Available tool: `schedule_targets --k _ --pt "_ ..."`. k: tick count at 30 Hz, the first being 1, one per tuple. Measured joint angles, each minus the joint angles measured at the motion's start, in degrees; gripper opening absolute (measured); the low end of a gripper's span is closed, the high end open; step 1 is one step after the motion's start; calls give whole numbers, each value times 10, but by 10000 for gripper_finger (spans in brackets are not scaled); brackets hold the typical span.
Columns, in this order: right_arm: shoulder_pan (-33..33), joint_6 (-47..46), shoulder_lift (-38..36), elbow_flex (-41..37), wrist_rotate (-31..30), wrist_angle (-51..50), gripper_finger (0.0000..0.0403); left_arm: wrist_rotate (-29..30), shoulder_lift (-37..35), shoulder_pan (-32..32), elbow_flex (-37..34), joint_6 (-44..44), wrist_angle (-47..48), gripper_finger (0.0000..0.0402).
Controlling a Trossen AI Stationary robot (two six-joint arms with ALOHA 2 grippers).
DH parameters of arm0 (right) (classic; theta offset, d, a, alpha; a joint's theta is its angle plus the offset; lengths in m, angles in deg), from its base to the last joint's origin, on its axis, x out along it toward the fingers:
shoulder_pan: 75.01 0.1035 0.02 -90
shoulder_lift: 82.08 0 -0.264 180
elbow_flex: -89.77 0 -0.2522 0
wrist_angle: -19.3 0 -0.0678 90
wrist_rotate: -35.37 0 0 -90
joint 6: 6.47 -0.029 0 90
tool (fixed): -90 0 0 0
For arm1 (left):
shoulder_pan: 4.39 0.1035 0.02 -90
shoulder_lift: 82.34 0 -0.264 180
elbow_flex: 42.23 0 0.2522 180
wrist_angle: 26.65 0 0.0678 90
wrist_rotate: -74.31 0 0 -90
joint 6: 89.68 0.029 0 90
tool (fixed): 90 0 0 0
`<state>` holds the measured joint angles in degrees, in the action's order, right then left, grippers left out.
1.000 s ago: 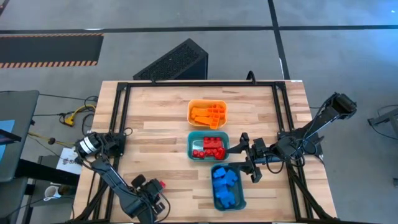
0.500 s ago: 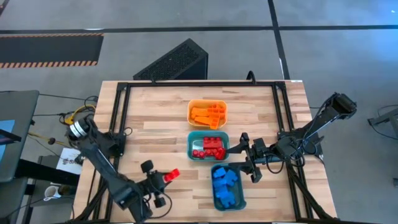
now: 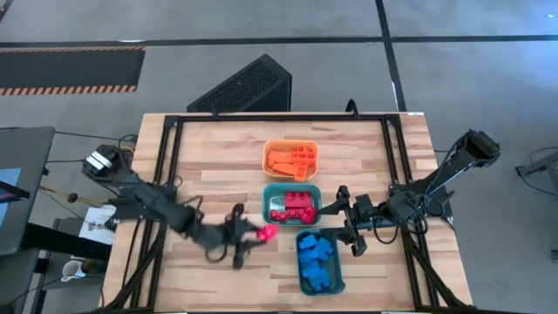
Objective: Sort & place blocks by color
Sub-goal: Put the red game piece into the green bin, then return to Home Position
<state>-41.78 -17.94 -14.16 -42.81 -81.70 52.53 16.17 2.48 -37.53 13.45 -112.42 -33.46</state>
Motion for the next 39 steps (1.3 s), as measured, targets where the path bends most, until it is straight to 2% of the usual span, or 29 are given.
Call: schedule_targets --k 4,9,13,18,20,25,29,32,34,39 --pt "-4 0 0 0 0 -2 265 -84 3 87 -49 5 -140 97" --pt "-11 0 0 0 0 -5 265 -141 13 171 -51 -12 -116 97" --pt "-11 0 0 0 0 -10 265 -170 18 210 -51 -34 -85 97" --pt "-11 -1 0 0 0 -14 265 -181 28 220 -50 -40 -67 104" --pt "-11 -1 0 0 0 -14 265 -181 30 219 -50 -45 -57 135" --pt "-11 -1 0 0 0 -14 265 -177 30 215 -50 -49 -59 249" --pt "-11 -2 0 0 0 -14 265 -177 30 217 -50 -48 -59 303" --pt "-11 -2 0 0 -1 -14 265 -178 21 220 -50 -34 -49 313" --pt "-10 -19 -5 0 -30 -21 265 -178 -6 222 -49 -26 -27 310" --pt "-6 2 -55 0 -61 -98 265 -168 -124 221 -40 0 61 273"
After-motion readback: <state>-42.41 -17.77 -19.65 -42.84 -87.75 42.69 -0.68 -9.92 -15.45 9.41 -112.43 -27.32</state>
